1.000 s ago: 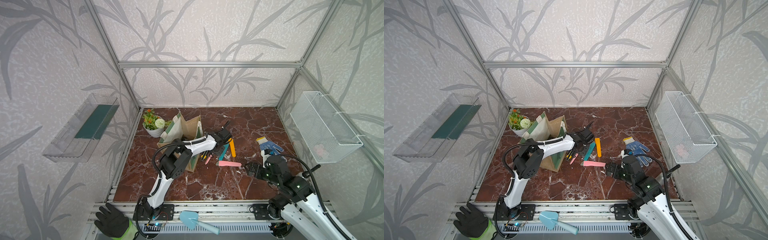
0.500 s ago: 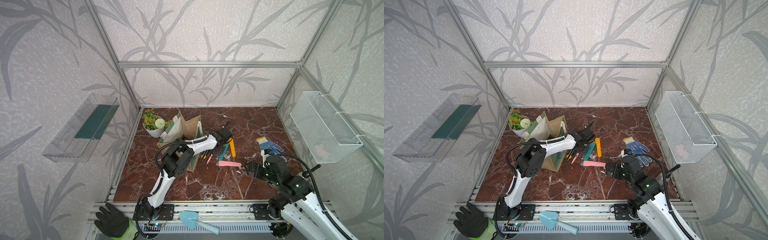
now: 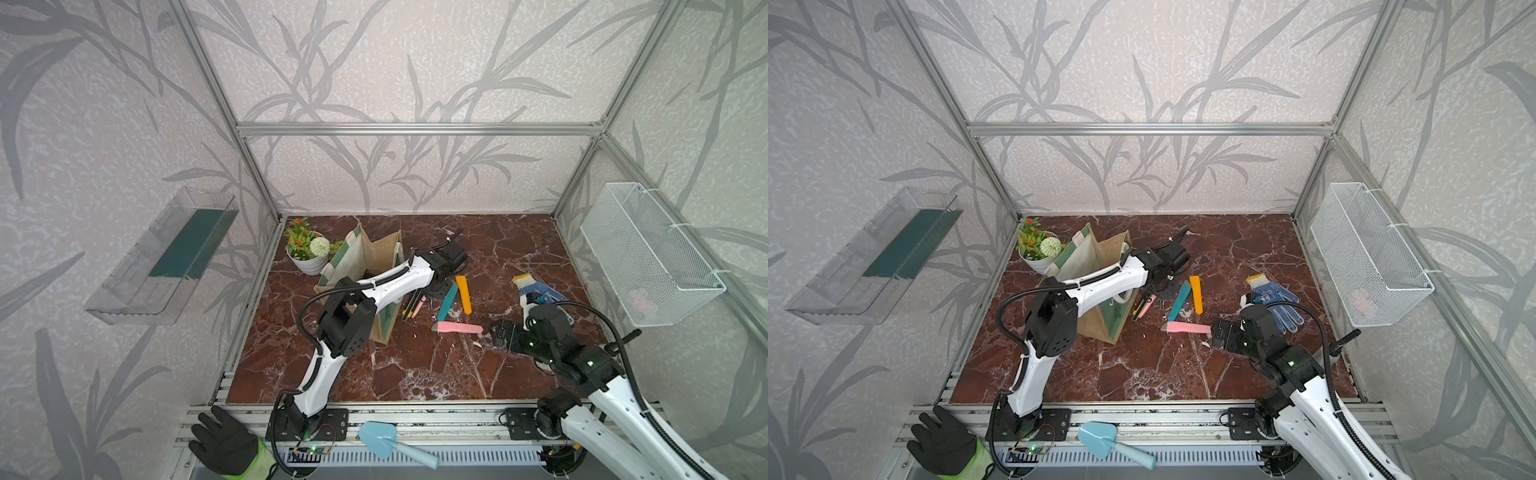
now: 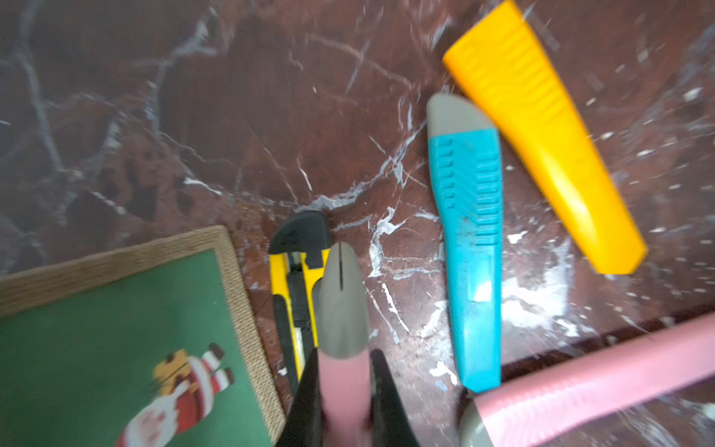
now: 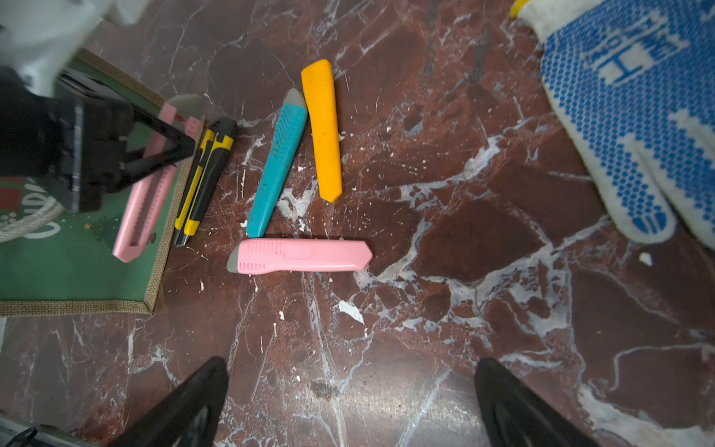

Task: Place the art knife into the pouch
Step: Pick up the utility knife at the center of the board, then place the utility knife in the pouch.

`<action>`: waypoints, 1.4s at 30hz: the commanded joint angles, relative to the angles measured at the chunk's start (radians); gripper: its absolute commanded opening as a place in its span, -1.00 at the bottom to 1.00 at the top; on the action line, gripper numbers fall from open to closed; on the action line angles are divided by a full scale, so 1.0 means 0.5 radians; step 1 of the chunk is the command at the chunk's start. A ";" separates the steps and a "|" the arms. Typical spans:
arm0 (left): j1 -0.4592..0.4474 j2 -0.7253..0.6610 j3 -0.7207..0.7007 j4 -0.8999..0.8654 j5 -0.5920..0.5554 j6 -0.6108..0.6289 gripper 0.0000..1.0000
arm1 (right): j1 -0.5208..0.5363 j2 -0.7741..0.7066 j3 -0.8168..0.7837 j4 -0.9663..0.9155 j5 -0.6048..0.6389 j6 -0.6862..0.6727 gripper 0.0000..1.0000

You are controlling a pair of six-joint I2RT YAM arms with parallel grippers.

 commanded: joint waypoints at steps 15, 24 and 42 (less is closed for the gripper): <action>0.150 -0.444 0.910 -0.705 -0.474 0.113 -0.86 | -0.128 0.758 0.615 0.069 0.011 -0.601 0.99; 0.514 -1.110 -0.158 -0.183 -0.563 0.033 -0.86 | -0.147 0.691 0.536 0.166 -0.190 -0.570 0.99; 0.878 -0.944 -0.533 0.038 -0.183 0.030 -0.82 | -0.148 0.531 0.428 0.496 -0.829 -0.573 0.99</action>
